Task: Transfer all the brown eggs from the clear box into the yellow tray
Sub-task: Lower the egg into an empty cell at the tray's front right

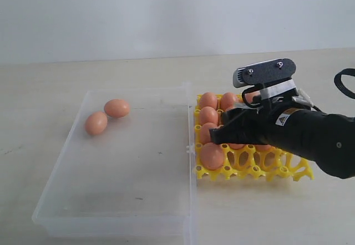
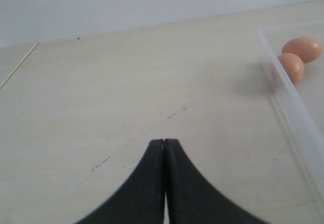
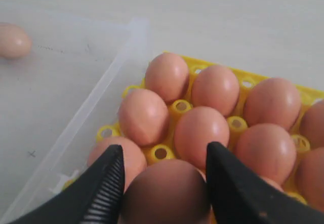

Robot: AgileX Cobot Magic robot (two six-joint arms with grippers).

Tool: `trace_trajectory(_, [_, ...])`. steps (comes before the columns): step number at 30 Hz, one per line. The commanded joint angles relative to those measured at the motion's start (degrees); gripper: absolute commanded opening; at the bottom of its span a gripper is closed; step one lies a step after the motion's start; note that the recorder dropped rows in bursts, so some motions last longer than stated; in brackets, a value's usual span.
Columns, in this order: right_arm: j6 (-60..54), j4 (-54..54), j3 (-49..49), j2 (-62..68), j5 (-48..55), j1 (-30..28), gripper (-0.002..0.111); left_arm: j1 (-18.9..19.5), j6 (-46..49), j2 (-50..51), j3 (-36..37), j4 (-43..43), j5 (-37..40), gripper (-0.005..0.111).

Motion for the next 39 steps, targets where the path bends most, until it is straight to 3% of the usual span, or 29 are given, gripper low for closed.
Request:
trace_trajectory(1, [0.09,-0.44,0.31,-0.66,2.8,-0.36,0.0,0.11,-0.26,-0.32,-0.23,-0.06,-0.35,0.0])
trace_trajectory(6, [0.09,-0.44,1.33,-0.66,2.41,-0.36,0.0,0.11,-0.26,-0.32,-0.23,-0.06,-0.35,0.0])
trace_trajectory(10, [0.53,-1.28,5.95,-0.66,-5.03,-0.36,0.0,0.11,-0.26,-0.32,-0.23,-0.06,-0.35,0.0])
trace_trajectory(16, [12.99,-16.81,5.95,-0.66,-6.87,-0.36,0.0,0.11,-0.26,-0.32,-0.23,-0.06,-0.35,0.0])
trace_trajectory(39, [12.99,-16.39,5.95,2.75,-5.95,-0.36,0.0,0.11,-0.26,-0.32,-0.23,-0.06,-0.35,0.0])
